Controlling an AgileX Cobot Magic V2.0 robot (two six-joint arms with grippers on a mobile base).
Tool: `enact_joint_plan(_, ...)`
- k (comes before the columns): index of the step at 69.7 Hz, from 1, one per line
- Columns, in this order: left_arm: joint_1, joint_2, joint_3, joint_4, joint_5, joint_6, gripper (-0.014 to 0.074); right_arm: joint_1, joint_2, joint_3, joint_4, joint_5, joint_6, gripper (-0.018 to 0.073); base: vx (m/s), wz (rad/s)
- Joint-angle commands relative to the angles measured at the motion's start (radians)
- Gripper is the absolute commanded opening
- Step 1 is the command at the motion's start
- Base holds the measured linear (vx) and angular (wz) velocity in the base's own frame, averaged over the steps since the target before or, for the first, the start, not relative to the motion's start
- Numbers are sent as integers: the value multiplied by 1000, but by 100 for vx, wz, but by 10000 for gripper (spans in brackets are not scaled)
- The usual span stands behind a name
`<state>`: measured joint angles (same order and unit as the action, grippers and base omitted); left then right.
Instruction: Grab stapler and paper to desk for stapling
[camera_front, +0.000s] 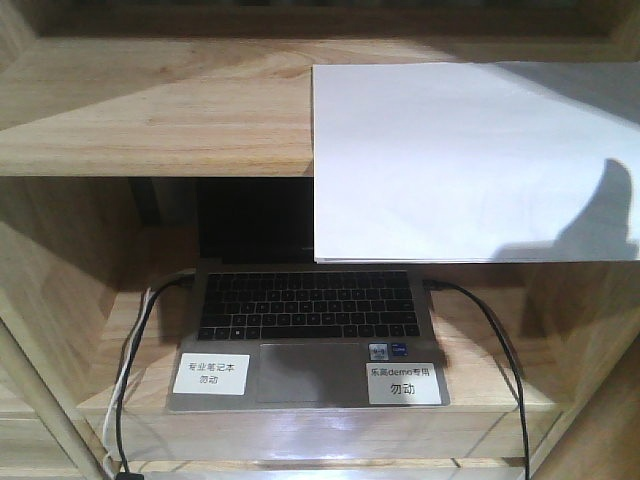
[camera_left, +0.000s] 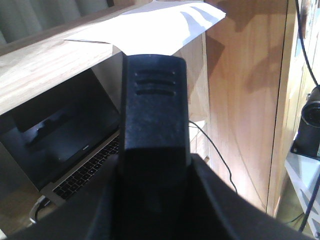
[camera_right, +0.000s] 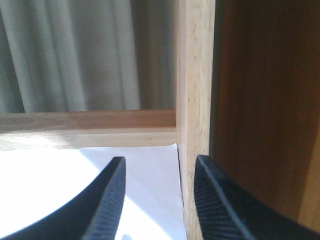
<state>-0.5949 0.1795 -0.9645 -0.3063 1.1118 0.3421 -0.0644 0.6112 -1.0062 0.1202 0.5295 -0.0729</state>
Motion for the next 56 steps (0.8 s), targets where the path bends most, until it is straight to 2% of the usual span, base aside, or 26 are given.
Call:
enact_joint_plan(1,-5,21,-23,-26,-106,0,-6,-5,9,-23,3,-71,-6,307,0,0)
enact_joint_plan(56,-5,21,-23,-26,-106,0,-6,-5,9,-23,3,-71,-6,307,0,0)
